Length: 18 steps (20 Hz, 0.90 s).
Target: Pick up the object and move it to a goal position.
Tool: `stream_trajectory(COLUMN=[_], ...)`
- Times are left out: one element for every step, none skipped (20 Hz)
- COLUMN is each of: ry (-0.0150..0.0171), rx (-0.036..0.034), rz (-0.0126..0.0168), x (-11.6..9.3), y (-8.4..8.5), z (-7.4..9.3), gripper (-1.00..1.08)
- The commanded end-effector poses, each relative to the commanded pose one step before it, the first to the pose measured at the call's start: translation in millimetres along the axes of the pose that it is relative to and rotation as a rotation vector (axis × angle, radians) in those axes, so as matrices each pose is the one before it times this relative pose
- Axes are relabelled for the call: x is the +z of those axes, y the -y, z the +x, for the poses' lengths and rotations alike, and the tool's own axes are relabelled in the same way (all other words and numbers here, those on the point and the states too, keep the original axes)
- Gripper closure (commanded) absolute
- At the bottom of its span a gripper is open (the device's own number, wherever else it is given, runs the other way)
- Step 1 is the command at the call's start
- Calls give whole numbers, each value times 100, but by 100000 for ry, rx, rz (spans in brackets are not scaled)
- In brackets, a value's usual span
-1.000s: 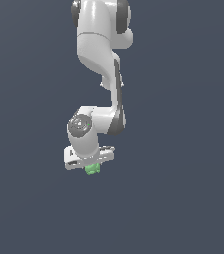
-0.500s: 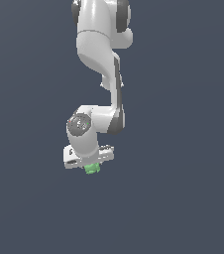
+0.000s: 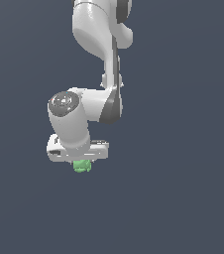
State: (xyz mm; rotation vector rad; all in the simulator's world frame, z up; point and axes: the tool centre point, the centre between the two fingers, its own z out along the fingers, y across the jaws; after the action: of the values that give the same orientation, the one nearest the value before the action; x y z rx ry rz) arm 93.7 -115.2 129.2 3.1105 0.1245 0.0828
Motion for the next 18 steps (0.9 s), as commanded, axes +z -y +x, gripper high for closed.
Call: stream_trajectory(ry=[-2103, -863, -894, -916, -933, -945, -951, -954, -952, -931, -896, -856, -810, -762, -715, -668, -620, -572], rx=[6111, 2735, 2838, 2917, 2978, 3020, 3048, 3061, 3060, 2997, 2885, 2759, 2613, 2461, 2310, 2158, 2006, 1851], rz=[-1313, -603, -631, -655, -675, -692, -705, -715, -721, -713, -693, -668, -638, -605, -572, -538, -504, -468], x=[-3489, -1520, -1576, -1618, -1651, -1673, -1687, -1693, -1692, -1657, -1594, -1524, -1443, -1359, -1276, -1192, -1109, -1024], y=[-1179, -525, -548, -564, -578, -588, -596, -600, -602, -591, -570, -546, -518, -488, -458, -428, -398, -367], z=[777, 355, 367, 378, 385, 391, 395, 398, 398, 392, 379, 365, 348, 330, 312, 294, 276, 257], gripper=[108, 108, 108, 108, 108, 108, 108, 108, 108, 108, 108, 108, 108, 108, 108, 108, 108, 108])
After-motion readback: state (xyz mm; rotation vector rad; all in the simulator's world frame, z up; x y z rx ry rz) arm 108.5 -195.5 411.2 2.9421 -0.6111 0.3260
